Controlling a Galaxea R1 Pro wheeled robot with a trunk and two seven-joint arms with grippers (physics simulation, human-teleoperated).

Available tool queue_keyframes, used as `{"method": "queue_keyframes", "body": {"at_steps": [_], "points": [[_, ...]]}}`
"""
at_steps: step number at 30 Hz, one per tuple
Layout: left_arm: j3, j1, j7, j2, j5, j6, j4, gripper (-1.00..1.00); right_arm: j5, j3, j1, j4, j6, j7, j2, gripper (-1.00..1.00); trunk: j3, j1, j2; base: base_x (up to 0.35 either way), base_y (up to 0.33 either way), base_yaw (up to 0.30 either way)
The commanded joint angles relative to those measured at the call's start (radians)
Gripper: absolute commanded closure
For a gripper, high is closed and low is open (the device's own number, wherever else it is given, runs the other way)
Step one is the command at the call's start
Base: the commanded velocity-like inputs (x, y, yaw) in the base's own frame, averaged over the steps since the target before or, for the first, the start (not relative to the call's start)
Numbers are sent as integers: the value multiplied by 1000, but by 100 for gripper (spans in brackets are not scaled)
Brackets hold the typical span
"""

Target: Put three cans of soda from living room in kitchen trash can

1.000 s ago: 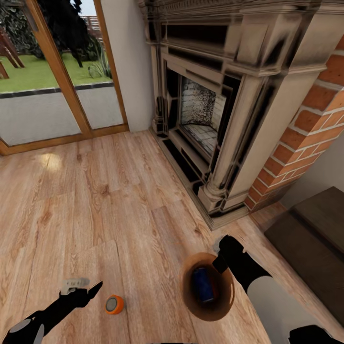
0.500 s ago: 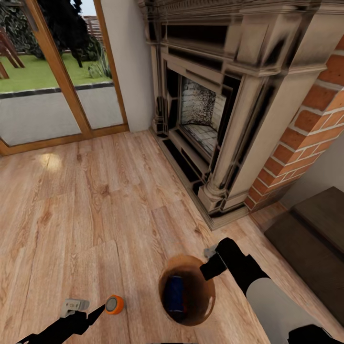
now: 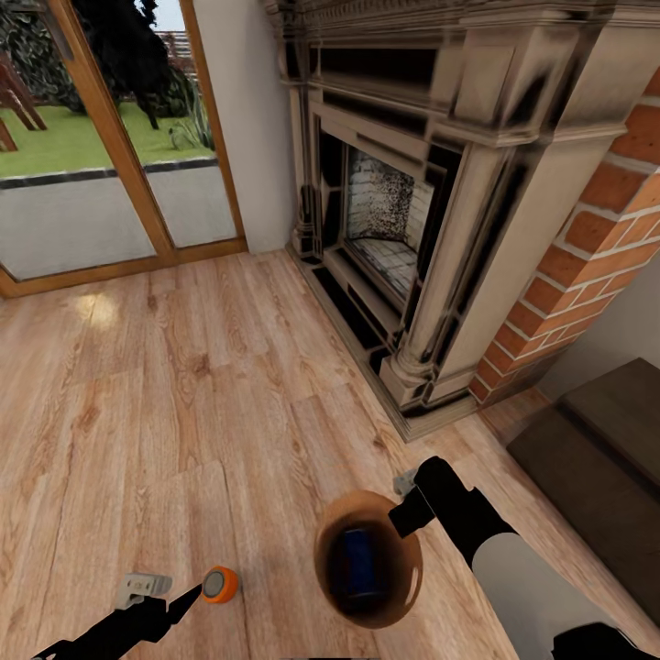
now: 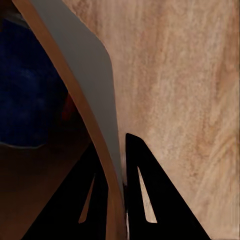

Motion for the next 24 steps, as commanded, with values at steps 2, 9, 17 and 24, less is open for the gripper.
{"method": "queue_keyframes", "body": {"at_steps": [2,9,17,24], "points": [[0,0,0,0,0,0,0,-100,-51,-1,0,0,15,7,0,100,0,0,0,0,0,0],[0,0,2,0,0,0,0,-100,-51,-1,0,0,15,7,-1,100,0,0,0,0,0,0],[1,-22,-15,11,14,125,-75,-100,-51,-1,0,-11,15,7,-1,100,0,0,0,16,0,0],[3,-167,-23,70,11,356,-173,-100,-51,-4,0,-15,14,9,-1,100,0,0,0,139,0,0]]}}
